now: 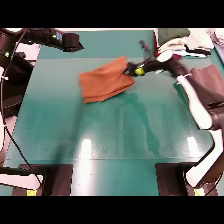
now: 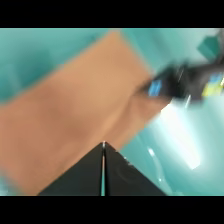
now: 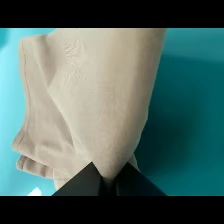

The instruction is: Fold the shirts.

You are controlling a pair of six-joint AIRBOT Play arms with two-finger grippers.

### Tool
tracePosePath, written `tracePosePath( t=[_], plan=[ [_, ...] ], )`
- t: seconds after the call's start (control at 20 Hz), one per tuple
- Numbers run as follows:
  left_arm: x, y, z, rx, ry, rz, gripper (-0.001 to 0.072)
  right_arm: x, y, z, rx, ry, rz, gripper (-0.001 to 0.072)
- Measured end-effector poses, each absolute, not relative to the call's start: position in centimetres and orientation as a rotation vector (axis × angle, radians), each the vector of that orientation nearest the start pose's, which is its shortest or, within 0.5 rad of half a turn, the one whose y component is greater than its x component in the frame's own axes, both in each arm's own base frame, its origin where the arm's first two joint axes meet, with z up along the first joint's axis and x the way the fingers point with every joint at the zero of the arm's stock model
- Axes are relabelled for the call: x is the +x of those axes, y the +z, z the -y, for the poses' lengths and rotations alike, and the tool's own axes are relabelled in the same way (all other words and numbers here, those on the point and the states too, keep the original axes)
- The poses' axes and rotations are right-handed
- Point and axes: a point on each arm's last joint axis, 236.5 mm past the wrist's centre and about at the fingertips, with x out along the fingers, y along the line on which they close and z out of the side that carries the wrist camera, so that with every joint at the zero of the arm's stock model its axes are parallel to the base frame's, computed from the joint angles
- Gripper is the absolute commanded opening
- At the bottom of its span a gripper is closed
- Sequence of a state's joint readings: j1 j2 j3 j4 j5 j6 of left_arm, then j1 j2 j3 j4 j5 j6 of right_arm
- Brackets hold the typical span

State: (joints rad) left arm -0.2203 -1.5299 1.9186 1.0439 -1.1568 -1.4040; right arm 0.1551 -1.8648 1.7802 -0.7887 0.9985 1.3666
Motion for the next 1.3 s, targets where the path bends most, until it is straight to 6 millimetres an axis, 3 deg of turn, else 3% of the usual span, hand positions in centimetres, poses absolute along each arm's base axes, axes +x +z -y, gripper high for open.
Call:
tracePosePath(
  t=[0.1,0.25,0.45,0.6,0.7,0.8,1.1,1.3],
  plan=[
    [47.6,22.8,23.4,-0.135,-0.677,-0.739,0.0025,56.2,6.4,-15.5,0.455,0.479,-0.955,0.0015],
    [47.1,22.9,24.8,-0.122,-0.704,-0.729,0.0025,56.8,10.6,-4.0,0.449,0.288,-0.857,0.0016],
    [46.8,23.1,25.6,-0.131,-0.717,-0.726,0.0025,54.8,14.5,10.0,0.493,0.047,-0.743,0.0016],
    [46.8,23.2,25.8,-0.148,-0.715,-0.73,0.0025,52.7,15.7,17.0,0.533,-0.077,-0.691,0.0015],
    [46.8,23.2,25.9,-0.16,-0.714,-0.733,0.0025,52.0,16.7,19.5,0.564,-0.114,-0.647,0.0015],
    [46.7,23.2,25.9,-0.166,-0.713,-0.736,0.0025,52.0,18.4,20.7,0.568,-0.129,-0.594,0.0015],
    [46.6,23.1,25.9,-0.17,-0.712,-0.744,0.0026,52.6,26.3,20.2,0.487,-0.1,-0.433,0.0015],
    [46.3,22.8,25.9,-0.165,-0.717,-0.762,0.0026,50.9,28.3,20.4,0.441,-0.134,-0.408,0.0015]
  ],
)
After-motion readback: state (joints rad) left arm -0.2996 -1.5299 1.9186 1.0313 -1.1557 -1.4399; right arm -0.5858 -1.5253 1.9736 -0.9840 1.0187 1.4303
